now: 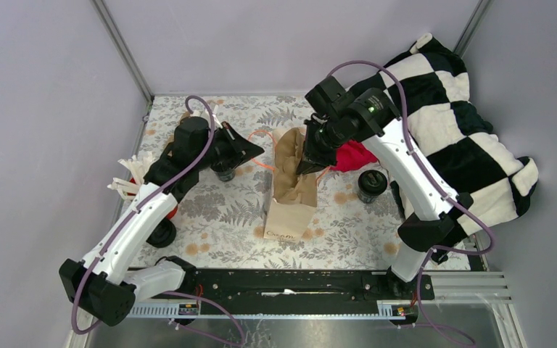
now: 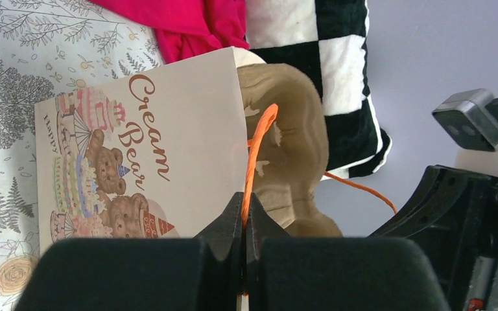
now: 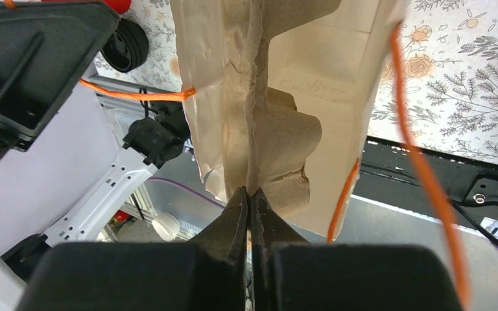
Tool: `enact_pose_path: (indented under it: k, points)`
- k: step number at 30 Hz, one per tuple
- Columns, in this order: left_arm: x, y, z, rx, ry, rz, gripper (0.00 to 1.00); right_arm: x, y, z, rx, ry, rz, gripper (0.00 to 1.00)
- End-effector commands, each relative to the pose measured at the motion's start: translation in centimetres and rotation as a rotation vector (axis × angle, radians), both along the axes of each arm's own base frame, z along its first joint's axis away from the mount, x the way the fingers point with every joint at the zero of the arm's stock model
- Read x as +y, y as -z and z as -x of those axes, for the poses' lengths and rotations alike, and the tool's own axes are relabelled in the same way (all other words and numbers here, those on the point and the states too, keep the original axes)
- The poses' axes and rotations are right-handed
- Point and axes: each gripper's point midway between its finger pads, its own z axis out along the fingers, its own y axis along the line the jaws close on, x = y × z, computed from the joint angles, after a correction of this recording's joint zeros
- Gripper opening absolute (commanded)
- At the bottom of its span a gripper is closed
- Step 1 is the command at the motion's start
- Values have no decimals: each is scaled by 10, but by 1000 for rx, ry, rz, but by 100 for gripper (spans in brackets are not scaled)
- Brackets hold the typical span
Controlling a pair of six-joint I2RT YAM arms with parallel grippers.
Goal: Pack the takeout coffee
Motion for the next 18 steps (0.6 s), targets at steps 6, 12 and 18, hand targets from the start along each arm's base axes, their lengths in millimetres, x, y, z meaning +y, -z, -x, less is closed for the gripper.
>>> enact_pose_path:
  k: [6, 12, 18]
  points:
    - [5, -21, 7, -57, -11, 77, 0, 10, 12, -13, -135, -6, 67, 0]
    - [11, -14, 10, -45, -21, 73, 0, 19, 25, -22, -197, 13, 27, 0]
    - [15, -11, 12, -44, -25, 77, 0, 28, 32, -22, -227, -7, -47, 0]
